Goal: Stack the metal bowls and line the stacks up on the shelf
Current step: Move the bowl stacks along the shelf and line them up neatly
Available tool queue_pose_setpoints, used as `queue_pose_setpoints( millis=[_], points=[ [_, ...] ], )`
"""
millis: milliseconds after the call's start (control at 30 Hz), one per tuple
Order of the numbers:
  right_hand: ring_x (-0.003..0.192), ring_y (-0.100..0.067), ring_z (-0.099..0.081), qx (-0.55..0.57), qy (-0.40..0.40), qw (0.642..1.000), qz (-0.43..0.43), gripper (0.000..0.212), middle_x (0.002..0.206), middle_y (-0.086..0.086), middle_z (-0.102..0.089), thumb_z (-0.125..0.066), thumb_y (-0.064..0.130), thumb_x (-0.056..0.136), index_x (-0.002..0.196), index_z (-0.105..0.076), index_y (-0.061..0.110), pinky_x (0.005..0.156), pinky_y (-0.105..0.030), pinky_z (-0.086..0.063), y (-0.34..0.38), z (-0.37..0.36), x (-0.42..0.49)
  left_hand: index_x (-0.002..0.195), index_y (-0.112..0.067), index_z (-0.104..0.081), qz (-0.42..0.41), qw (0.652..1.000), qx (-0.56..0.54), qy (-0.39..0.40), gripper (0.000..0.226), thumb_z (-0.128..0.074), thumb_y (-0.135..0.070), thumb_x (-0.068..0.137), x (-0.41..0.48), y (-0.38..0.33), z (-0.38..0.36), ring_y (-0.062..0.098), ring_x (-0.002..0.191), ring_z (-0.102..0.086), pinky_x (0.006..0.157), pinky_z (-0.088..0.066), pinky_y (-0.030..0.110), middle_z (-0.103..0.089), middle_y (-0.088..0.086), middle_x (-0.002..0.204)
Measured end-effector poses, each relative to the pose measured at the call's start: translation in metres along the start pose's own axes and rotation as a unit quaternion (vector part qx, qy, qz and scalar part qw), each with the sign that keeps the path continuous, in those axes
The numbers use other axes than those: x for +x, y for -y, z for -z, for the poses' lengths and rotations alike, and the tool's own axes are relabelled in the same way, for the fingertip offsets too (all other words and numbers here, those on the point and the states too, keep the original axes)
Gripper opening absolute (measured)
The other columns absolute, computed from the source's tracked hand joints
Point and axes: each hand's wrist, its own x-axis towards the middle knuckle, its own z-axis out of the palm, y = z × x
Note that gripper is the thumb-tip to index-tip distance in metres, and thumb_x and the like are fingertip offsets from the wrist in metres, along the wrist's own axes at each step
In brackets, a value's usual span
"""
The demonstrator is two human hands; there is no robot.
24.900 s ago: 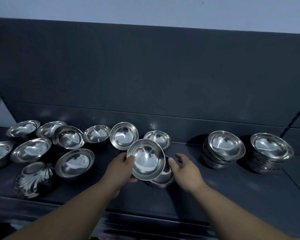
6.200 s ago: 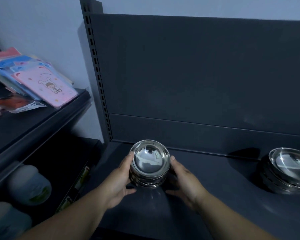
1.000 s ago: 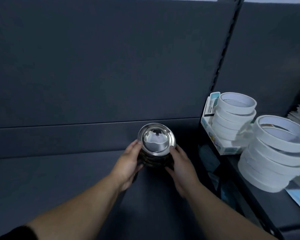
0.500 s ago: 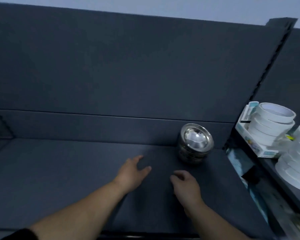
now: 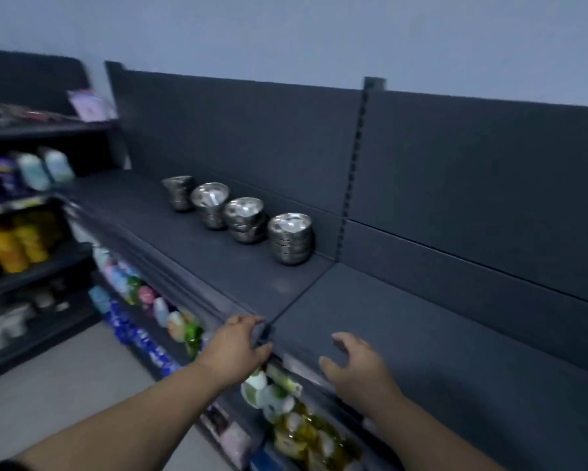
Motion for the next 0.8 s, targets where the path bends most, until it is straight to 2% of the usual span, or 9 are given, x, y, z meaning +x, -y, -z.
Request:
queue_pose_setpoints(
  millis=[67,233,400,467,600,800],
  points=[
    [0.124,-0.017,-0.052,-0.018,0.018,0.999,0.048,0.054,0.139,0.001,-0.050,-0.059,0.045,0.089,0.139,-0.047,0.027,0.103,-0.030,-0.044,0.044,-0.034,0.014,0.145,-0.020,-0.038,0.039,0.999,0.008,-0.029,0.064,-0.060,-0.041,0.089,-0.010,0.048,0.033,0.019,0.132,-0.043,0.106,-0.031,0.021,-0.039,0.005,0.146],
    [0.126,-0.018,-0.050,-0.039,0.089,0.987,0.128,0.056,0.143,0.002,-0.045,-0.056,0.046,0.093,0.144,-0.042,0.027,0.102,-0.031,-0.045,0.140,-0.098,0.044,0.146,-0.022,-0.036,0.136,0.988,0.001,-0.077,0.063,-0.059,-0.040,0.091,-0.031,0.141,0.090,0.021,0.127,-0.049,0.100,-0.039,0.025,-0.036,0.003,0.149],
    [0.104,-0.016,-0.060,-0.031,0.144,0.973,0.176,0.040,0.119,0.006,-0.056,-0.059,0.044,0.088,0.126,-0.055,0.032,0.091,-0.038,-0.053,0.203,-0.148,0.081,0.147,-0.024,-0.033,0.207,0.973,0.003,-0.103,0.064,-0.058,-0.041,0.091,-0.032,0.209,0.122,0.018,0.132,-0.044,0.103,-0.037,0.026,-0.038,0.001,0.150],
    [0.101,-0.015,-0.061,-0.027,0.154,0.968,0.196,0.037,0.115,0.008,-0.058,-0.059,0.046,0.087,0.122,-0.057,0.033,0.090,-0.039,-0.054,0.224,-0.165,0.103,0.147,-0.025,-0.033,0.228,0.967,0.001,-0.114,0.064,-0.058,-0.041,0.091,-0.023,0.230,0.135,0.018,0.134,-0.041,0.104,-0.036,0.026,-0.038,0.001,0.150],
    [0.109,-0.013,-0.059,-0.032,0.164,0.961,0.220,0.044,0.125,0.010,-0.058,-0.059,0.050,0.085,0.127,-0.054,0.037,0.094,-0.033,-0.052,0.254,-0.193,0.162,0.147,-0.028,-0.033,0.257,0.957,0.009,-0.134,0.063,-0.059,-0.042,0.091,0.011,0.268,0.159,0.016,0.134,-0.042,0.104,-0.037,0.027,-0.038,-0.001,0.151],
    [0.121,-0.018,-0.052,-0.107,0.156,0.952,0.242,0.051,0.133,0.002,-0.052,-0.060,0.042,0.089,0.137,-0.048,0.028,0.101,-0.031,-0.044,0.298,-0.213,0.257,0.148,-0.026,-0.032,0.275,0.953,0.041,-0.122,0.064,-0.058,-0.042,0.091,0.085,0.317,0.192,0.016,0.134,-0.042,0.106,-0.037,0.027,-0.038,0.000,0.151]
  ],
)
